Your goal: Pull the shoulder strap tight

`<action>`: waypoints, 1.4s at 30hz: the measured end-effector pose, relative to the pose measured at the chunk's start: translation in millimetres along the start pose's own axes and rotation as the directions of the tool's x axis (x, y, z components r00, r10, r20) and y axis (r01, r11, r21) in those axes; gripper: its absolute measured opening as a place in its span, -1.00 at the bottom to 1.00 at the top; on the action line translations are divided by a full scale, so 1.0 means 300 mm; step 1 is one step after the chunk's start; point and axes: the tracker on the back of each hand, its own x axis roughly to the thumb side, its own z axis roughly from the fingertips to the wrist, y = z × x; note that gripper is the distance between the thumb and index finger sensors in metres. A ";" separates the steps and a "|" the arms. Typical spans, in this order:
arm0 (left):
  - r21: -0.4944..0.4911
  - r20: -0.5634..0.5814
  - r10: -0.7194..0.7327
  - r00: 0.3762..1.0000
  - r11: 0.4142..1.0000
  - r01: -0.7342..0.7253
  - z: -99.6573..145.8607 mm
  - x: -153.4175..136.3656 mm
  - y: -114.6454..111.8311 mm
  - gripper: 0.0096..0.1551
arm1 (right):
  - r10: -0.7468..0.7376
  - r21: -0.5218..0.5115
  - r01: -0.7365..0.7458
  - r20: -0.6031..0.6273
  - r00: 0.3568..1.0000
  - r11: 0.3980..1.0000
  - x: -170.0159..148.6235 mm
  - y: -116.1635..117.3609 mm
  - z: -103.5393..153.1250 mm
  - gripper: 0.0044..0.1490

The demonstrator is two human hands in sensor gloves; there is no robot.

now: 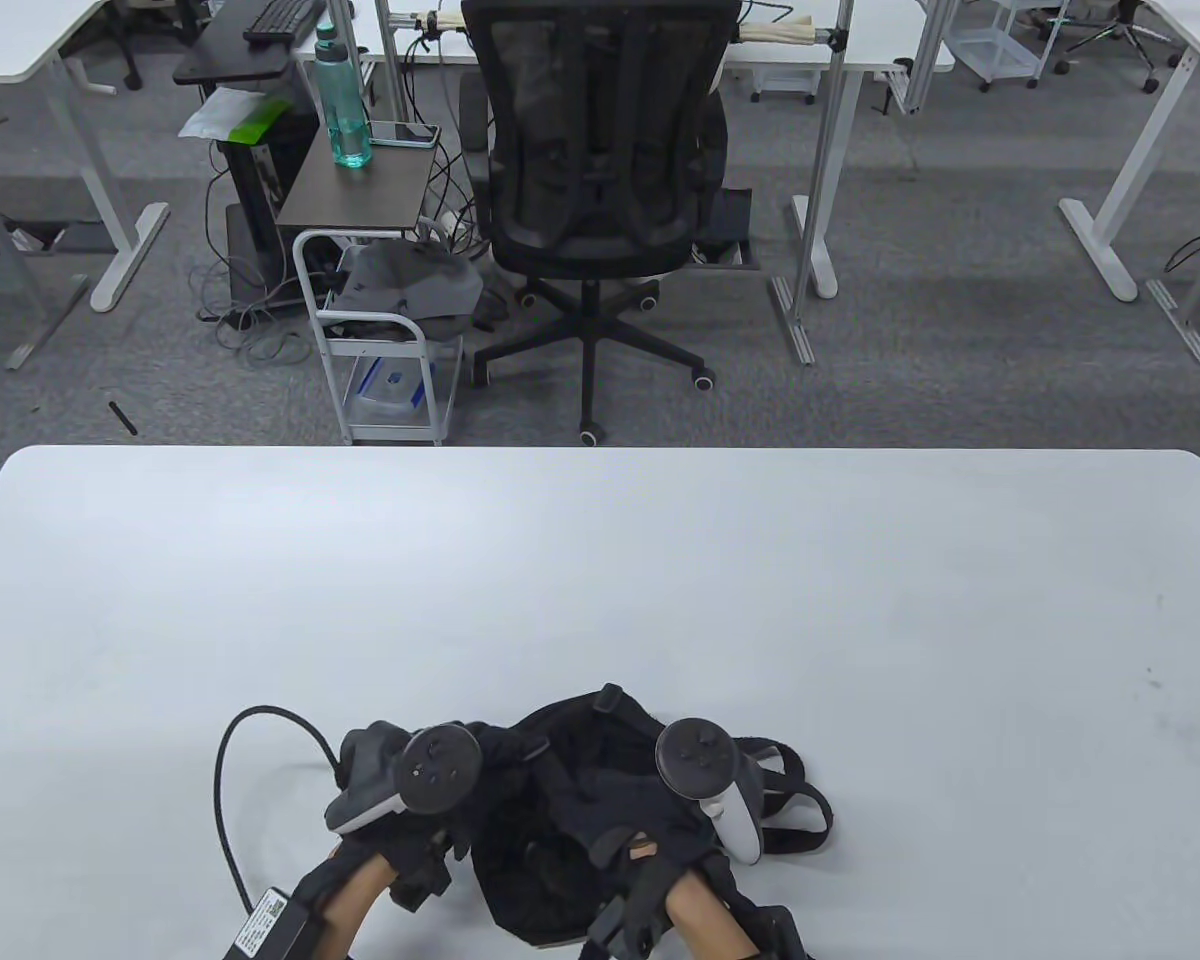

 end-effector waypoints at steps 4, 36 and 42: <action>-0.111 0.007 -0.047 0.999 0.993 0.047 -0.033 -0.010 -0.067 -0.53 | -0.013 0.012 0.013 -0.005 1.000 1.000 -0.004 0.000 -0.002 -0.47; -0.159 0.003 -0.185 0.983 0.970 0.183 -0.082 -0.008 -0.171 0.45 | -0.029 0.195 0.029 -0.004 1.000 0.980 -0.021 0.093 -0.015 -0.46; -0.173 -0.002 -0.173 0.985 0.970 0.170 -0.085 -0.011 -0.167 0.50 | -0.247 0.196 0.245 -0.015 0.969 0.949 -0.032 0.089 -0.019 -0.44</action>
